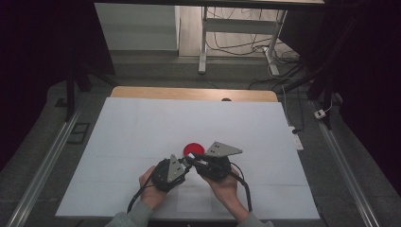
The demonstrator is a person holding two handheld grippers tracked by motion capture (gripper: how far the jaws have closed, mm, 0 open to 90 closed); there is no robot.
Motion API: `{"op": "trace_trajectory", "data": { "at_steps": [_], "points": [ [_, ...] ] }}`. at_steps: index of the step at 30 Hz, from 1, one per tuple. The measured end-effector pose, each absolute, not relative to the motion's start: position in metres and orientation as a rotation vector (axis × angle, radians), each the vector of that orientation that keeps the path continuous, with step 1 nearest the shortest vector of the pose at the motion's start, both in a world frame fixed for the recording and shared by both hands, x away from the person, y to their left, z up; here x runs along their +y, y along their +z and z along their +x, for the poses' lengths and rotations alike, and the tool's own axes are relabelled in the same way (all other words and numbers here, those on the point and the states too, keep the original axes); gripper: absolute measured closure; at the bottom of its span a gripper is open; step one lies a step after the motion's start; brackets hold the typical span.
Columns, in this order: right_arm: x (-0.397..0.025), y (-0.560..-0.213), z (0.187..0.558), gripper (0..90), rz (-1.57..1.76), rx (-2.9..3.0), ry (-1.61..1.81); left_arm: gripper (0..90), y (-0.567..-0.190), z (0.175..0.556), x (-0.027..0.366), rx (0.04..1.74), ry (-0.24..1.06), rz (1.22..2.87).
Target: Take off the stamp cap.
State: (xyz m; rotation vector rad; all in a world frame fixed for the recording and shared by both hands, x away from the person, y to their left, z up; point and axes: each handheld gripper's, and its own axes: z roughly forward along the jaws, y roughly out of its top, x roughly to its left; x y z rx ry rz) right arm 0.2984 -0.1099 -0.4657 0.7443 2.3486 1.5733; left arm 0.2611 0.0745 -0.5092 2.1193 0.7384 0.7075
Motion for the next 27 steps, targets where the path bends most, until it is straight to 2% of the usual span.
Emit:
{"op": "trace_trajectory", "data": {
  "at_steps": [4,13,27],
  "points": [
    [-0.1101,-0.4659,0.2981,75.5,0.743,2.343,1.578,66.3,-0.509,0.2608,0.0751,0.732,0.72,2.116],
    [-0.1096,-0.4672,0.2949,75.6,0.753,2.311,1.588,66.3,-0.5107,0.263,0.0795,0.777,0.641,2.065],
    [-0.1151,-0.4632,0.2985,75.6,0.768,2.304,1.59,66.3,-0.5155,0.2624,0.0769,0.713,0.704,2.14]
  ]
}}
